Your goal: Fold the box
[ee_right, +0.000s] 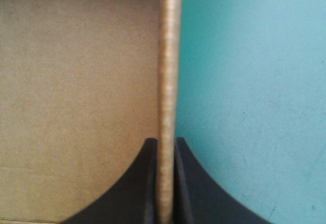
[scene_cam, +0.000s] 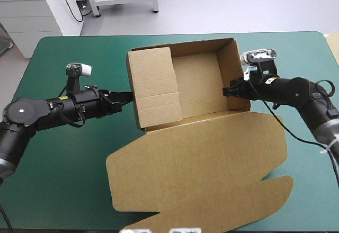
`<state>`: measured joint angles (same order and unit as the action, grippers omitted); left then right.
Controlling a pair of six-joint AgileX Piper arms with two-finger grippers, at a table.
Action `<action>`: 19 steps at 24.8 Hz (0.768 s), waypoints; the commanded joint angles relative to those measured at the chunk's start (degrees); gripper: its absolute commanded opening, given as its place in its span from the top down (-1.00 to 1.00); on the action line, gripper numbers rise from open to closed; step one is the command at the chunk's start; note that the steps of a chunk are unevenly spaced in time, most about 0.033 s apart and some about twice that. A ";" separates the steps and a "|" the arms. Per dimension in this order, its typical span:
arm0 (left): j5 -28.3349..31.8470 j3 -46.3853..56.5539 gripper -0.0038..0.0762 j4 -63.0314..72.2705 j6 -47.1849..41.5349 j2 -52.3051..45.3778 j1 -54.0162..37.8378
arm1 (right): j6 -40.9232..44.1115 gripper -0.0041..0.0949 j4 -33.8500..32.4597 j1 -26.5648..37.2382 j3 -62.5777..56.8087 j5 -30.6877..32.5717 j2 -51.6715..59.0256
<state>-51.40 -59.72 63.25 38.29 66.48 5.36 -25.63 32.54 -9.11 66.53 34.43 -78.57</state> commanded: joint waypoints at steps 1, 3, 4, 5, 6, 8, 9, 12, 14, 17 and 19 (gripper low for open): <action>0.37 -1.78 0.82 3.46 -0.32 -1.22 0.43 | 0.81 0.95 0.50 0.24 1.65 -2.44 1.86; -1.45 -1.78 0.53 3.70 -0.32 -1.22 0.43 | 0.81 0.95 -0.25 0.24 1.65 -2.94 1.72; -2.55 -1.78 0.30 4.49 -0.72 -1.22 0.43 | 0.81 0.95 -0.40 0.24 1.65 -2.94 1.46; -2.96 -1.78 0.18 4.87 -1.29 -1.22 0.43 | 0.81 0.95 -0.41 0.24 1.65 -2.94 1.32; -3.59 -1.78 0.05 5.24 -1.71 -1.22 0.43 | 0.81 0.95 -0.41 0.24 1.65 -2.94 1.07; -4.50 -1.78 -0.19 4.89 -4.21 -1.22 0.43 | 0.86 0.95 -0.41 0.24 1.65 -2.94 0.45; -4.50 -1.78 -0.22 4.80 -4.92 -1.22 0.43 | 0.86 0.95 -0.28 0.24 1.65 -2.94 0.35; -4.40 -1.78 -0.23 4.80 -5.88 -1.12 0.43 | 0.86 0.95 -0.18 0.24 1.65 -2.94 0.20; -4.02 -1.78 -0.23 4.66 -5.88 -0.67 0.43 | 0.86 0.95 -0.18 0.24 1.65 -2.94 0.20; -3.76 -1.78 -0.23 4.32 -8.35 0.82 0.70 | 0.86 0.94 -0.18 0.24 1.65 -2.94 0.20; -3.39 -1.78 -0.23 3.28 -8.75 1.74 1.82 | 0.86 0.94 -0.18 0.24 1.65 -2.94 0.20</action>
<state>-55.78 -59.72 64.09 31.06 68.16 5.83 -25.30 30.01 -9.11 66.53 34.51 -80.36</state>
